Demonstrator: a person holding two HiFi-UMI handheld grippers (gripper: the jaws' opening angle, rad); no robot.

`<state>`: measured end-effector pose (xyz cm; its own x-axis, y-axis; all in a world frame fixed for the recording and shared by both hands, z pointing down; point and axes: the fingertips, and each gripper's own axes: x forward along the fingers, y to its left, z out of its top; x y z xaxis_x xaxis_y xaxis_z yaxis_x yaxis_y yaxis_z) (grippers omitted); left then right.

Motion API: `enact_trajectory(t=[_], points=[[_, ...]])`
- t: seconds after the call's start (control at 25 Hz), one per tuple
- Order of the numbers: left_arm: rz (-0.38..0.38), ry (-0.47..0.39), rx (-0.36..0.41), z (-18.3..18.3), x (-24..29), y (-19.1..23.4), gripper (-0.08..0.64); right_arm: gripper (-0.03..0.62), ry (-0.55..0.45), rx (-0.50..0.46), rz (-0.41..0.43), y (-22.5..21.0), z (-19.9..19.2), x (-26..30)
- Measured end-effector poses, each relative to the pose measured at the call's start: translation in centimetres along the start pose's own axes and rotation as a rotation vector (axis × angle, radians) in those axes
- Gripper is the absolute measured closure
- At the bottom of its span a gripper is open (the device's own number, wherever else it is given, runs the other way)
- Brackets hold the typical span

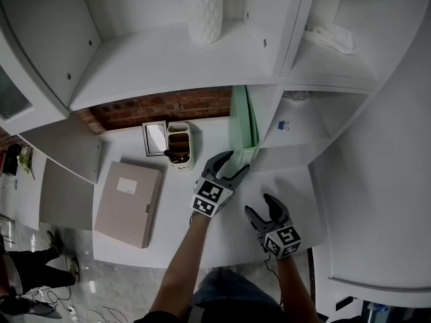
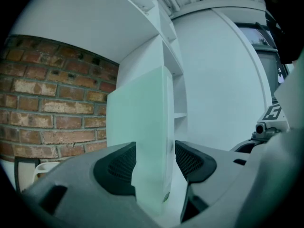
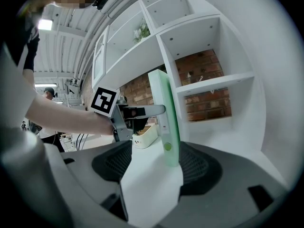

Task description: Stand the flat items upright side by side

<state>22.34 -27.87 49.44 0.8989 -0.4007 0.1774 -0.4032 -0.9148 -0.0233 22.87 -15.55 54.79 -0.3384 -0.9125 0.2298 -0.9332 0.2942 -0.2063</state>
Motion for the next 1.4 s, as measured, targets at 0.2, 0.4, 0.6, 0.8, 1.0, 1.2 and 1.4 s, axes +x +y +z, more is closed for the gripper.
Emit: enact_trajectory(t=[0.2, 0.4, 0.6, 0.8, 1.0, 1.2, 1.4], points=[[0.055, 0.0, -0.014, -0.2, -3.2, 0.3, 0.319, 0.304, -0.019, -0.014, 0.019, 1.1, 0.9, -0.4], [0.163, 0.037, -0.038, -2.4, -9.6, 1.9, 0.319, 0.304, -0.031, -0.015, 0.111, 4.4, 1.1, 1.6], [0.322, 0.081, -0.05, -4.2, -18.2, 5.1, 0.319, 0.304, -0.03, -0.021, 0.252, 10.1, 0.6, 4.8], [0.472, 0.119, -0.053, -5.0, -27.3, 8.2, 0.319, 0.304, -0.012, -0.031, 0.377, 16.8, 0.4, 7.5], [0.592, 0.142, -0.065, -6.2, -35.0, 11.2, 0.319, 0.304, 0.015, -0.046, 0.476, 23.2, -0.3, 10.5], [0.59, 0.174, -0.096, -8.4, -38.8, 14.1, 0.319, 0.304, 0.035, -0.047, 0.473, 27.3, -0.9, 13.4], [0.531, 0.234, -0.136, -10.6, -41.1, 17.9, 0.319, 0.304, 0.062, -0.008, 0.415, 30.1, -1.3, 16.5]])
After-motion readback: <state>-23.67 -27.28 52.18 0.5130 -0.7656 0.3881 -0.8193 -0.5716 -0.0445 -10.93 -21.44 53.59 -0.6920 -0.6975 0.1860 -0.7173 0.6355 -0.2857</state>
